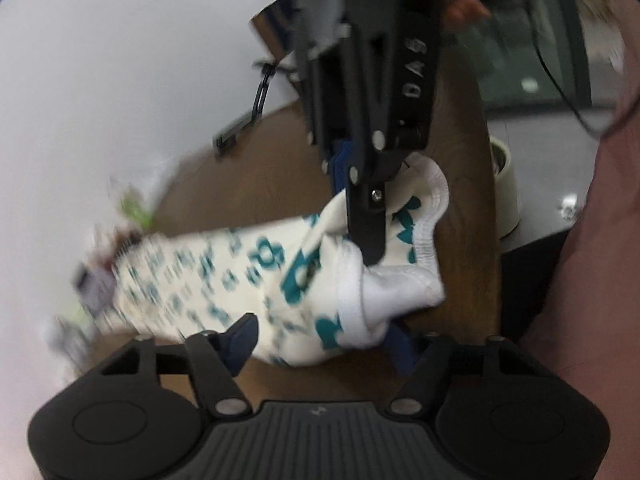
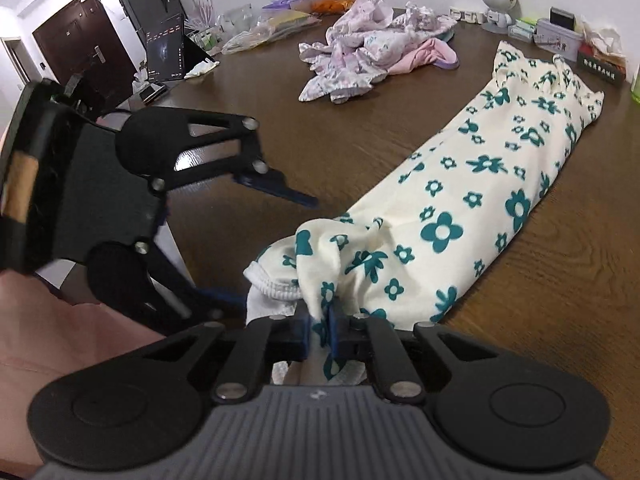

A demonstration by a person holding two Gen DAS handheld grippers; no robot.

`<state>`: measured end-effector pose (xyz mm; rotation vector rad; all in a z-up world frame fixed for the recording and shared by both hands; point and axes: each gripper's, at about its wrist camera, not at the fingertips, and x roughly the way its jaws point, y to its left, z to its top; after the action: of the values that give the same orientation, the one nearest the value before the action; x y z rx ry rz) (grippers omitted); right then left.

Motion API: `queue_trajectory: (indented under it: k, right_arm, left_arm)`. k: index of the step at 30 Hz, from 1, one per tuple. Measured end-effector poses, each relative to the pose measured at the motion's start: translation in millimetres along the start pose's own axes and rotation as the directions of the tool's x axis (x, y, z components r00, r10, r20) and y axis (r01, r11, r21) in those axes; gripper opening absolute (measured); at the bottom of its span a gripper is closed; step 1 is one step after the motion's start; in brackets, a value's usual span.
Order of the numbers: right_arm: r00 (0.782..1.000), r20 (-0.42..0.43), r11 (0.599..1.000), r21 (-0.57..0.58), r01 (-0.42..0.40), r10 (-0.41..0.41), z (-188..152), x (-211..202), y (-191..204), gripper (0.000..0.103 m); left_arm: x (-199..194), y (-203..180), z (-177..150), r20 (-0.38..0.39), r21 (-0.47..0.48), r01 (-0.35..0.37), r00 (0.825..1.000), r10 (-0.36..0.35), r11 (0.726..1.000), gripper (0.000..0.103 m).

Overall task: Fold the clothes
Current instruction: 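Grasp the white hem with the right gripper while the left gripper grasps beside it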

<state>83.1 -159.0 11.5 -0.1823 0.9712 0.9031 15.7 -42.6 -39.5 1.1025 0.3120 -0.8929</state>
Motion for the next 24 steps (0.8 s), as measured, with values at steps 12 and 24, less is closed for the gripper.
queue_trajectory:
  k: [12,24]
  right_arm:
    - [0.988,0.153,0.996,-0.086,0.023,-0.009,-9.7,-28.8,3.5,0.048]
    - [0.956,0.185,0.848,-0.446,0.287,-0.226,-42.5,9.2,21.7,0.082]
  left_arm:
    - [12.4,17.4,-4.3,0.088,0.078,0.074,0.993,-0.081,0.994,0.021]
    - [16.4,85.6,-6.3,0.121,-0.187,0.384,0.922,-0.367,0.904,0.020]
